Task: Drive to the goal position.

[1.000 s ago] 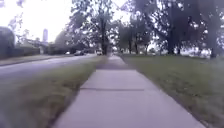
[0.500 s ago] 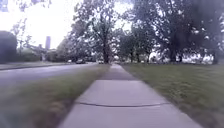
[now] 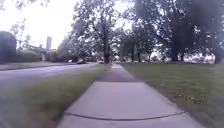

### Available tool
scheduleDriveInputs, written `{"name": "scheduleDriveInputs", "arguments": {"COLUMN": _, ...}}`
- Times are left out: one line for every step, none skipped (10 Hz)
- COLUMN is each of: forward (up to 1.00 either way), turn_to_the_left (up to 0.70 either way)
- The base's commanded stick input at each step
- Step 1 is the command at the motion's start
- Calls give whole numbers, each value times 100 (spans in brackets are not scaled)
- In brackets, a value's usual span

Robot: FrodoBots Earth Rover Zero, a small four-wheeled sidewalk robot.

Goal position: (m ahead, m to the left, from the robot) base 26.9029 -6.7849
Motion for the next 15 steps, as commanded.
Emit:
{"name": "scheduleDriveInputs", "arguments": {"forward": 70, "turn_to_the_left": 0}}
{"name": "scheduleDriveInputs", "arguments": {"forward": 70, "turn_to_the_left": 0}}
{"name": "scheduleDriveInputs", "arguments": {"forward": 70, "turn_to_the_left": 0}}
{"name": "scheduleDriveInputs", "arguments": {"forward": 70, "turn_to_the_left": 0}}
{"name": "scheduleDriveInputs", "arguments": {"forward": 70, "turn_to_the_left": 0}}
{"name": "scheduleDriveInputs", "arguments": {"forward": 70, "turn_to_the_left": 0}}
{"name": "scheduleDriveInputs", "arguments": {"forward": 70, "turn_to_the_left": 0}}
{"name": "scheduleDriveInputs", "arguments": {"forward": 70, "turn_to_the_left": 0}}
{"name": "scheduleDriveInputs", "arguments": {"forward": 70, "turn_to_the_left": 0}}
{"name": "scheduleDriveInputs", "arguments": {"forward": 70, "turn_to_the_left": 0}}
{"name": "scheduleDriveInputs", "arguments": {"forward": 70, "turn_to_the_left": 0}}
{"name": "scheduleDriveInputs", "arguments": {"forward": 70, "turn_to_the_left": 0}}
{"name": "scheduleDriveInputs", "arguments": {"forward": 70, "turn_to_the_left": 0}}
{"name": "scheduleDriveInputs", "arguments": {"forward": 70, "turn_to_the_left": 0}}
{"name": "scheduleDriveInputs", "arguments": {"forward": 70, "turn_to_the_left": 0}}
